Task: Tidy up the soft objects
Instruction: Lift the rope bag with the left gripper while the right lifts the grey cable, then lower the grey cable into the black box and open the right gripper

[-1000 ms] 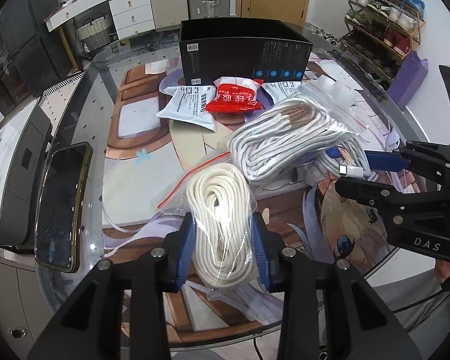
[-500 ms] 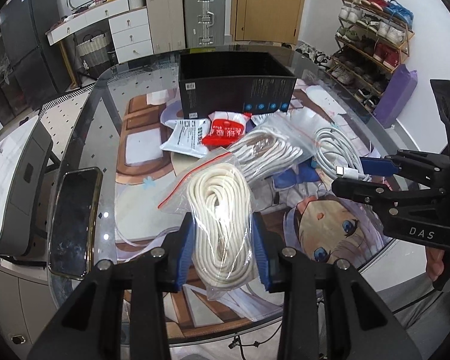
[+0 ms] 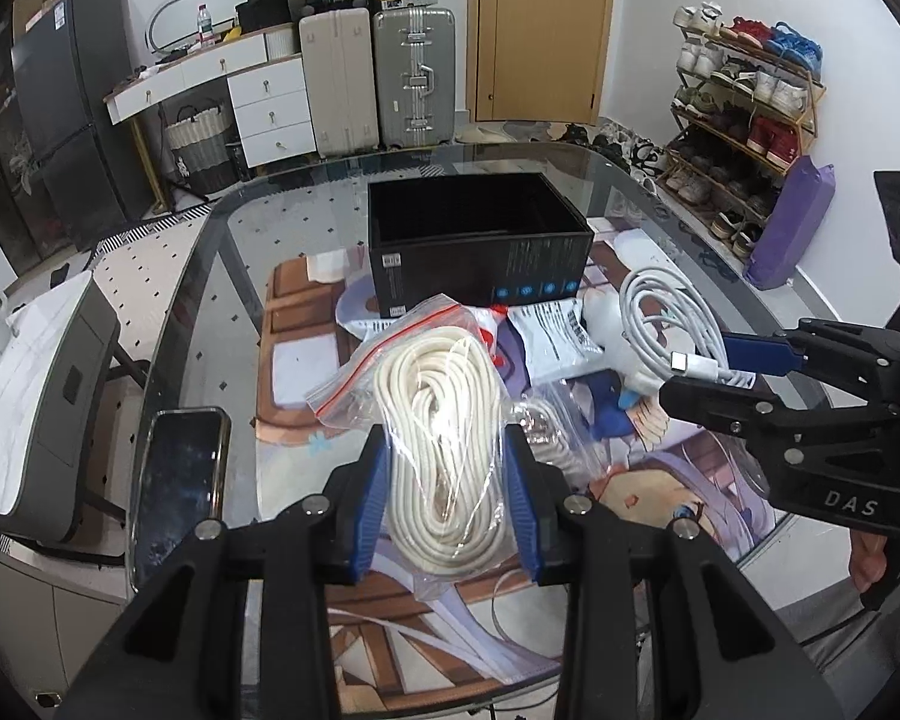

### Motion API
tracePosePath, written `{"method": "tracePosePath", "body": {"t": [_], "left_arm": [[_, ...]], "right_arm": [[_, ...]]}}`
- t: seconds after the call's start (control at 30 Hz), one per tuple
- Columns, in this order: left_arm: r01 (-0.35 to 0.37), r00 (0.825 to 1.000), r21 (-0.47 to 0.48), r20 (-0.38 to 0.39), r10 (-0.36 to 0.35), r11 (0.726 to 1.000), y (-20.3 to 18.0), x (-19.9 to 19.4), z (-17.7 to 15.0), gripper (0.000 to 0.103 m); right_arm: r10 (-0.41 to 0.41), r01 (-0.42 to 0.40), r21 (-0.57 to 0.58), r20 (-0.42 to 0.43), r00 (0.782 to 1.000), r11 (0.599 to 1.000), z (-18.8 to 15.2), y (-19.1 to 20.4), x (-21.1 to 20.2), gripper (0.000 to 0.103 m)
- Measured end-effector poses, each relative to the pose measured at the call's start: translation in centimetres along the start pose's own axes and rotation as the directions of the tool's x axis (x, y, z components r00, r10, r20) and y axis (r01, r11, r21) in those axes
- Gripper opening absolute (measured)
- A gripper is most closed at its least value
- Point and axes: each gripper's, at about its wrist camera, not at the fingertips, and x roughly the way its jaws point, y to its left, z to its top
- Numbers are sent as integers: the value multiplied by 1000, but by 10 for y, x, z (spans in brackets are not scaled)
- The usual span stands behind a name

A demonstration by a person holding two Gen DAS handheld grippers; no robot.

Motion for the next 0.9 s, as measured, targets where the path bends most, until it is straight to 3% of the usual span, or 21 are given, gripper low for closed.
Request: {"method": "tracePosePath", "body": {"t": [0.43, 0.63, 0.9], "left_arm": [[1, 993, -23, 121, 1, 1000, 7, 15, 64, 35], [15, 989, -39, 146, -9, 999, 16, 40, 93, 35], [6, 990, -134, 143, 14, 991, 32, 84, 122, 35]], "right_arm": [[-55, 54, 8, 157, 986, 998, 64, -1, -1, 45], [-95, 83, 74, 181, 979, 994, 100, -24, 25, 45], [-130, 95, 180, 189, 973, 979, 140, -62, 69, 45]]}}
